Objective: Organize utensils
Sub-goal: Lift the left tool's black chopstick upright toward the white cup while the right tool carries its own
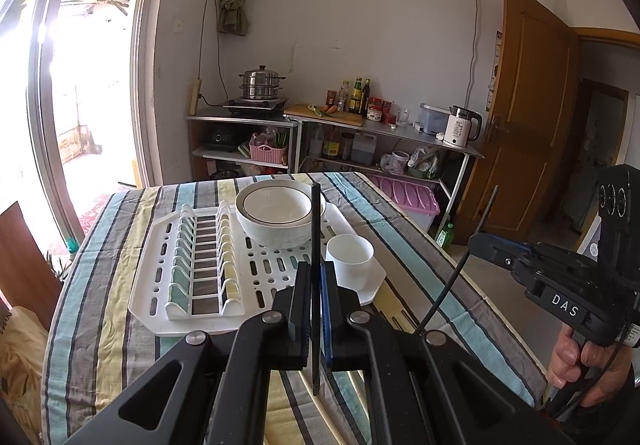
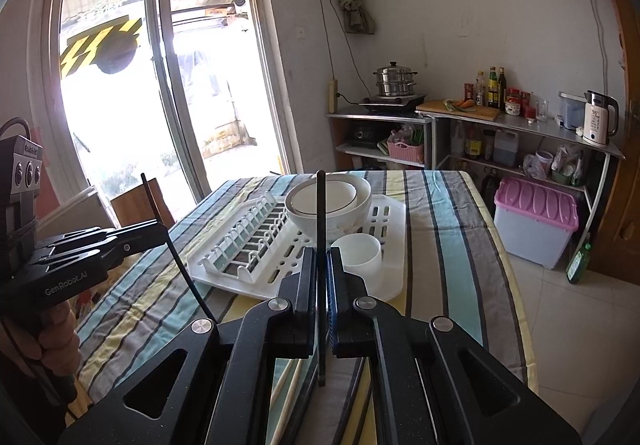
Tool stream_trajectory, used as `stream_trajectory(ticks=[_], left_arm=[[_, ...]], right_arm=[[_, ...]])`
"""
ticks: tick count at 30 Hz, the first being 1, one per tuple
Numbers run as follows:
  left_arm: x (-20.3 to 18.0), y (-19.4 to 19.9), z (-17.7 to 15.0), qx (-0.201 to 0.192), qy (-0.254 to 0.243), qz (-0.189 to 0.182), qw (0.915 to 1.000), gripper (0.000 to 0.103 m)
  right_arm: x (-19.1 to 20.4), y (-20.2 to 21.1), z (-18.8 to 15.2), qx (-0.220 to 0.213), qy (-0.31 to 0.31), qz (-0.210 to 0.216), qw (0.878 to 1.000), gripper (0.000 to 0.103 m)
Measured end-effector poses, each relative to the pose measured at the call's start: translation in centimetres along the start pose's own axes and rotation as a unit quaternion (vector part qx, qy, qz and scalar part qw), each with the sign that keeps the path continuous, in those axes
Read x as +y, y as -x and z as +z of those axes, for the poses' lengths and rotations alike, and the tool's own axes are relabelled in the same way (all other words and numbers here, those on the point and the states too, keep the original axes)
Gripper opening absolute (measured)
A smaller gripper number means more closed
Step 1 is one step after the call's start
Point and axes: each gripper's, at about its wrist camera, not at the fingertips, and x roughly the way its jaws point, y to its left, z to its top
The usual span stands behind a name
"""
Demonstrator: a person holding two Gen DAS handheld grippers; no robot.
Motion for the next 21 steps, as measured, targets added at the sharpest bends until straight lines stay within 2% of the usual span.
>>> stream_trajectory(ticks=[21], left_arm=[[-2.6,-5.5,12.0,-0.043,-0.012,-0.034,0.9984,0.004]], right_arm=[[-2.0,-2.2,8.8,-0.058,0.003,-0.015,0.998,0.005]])
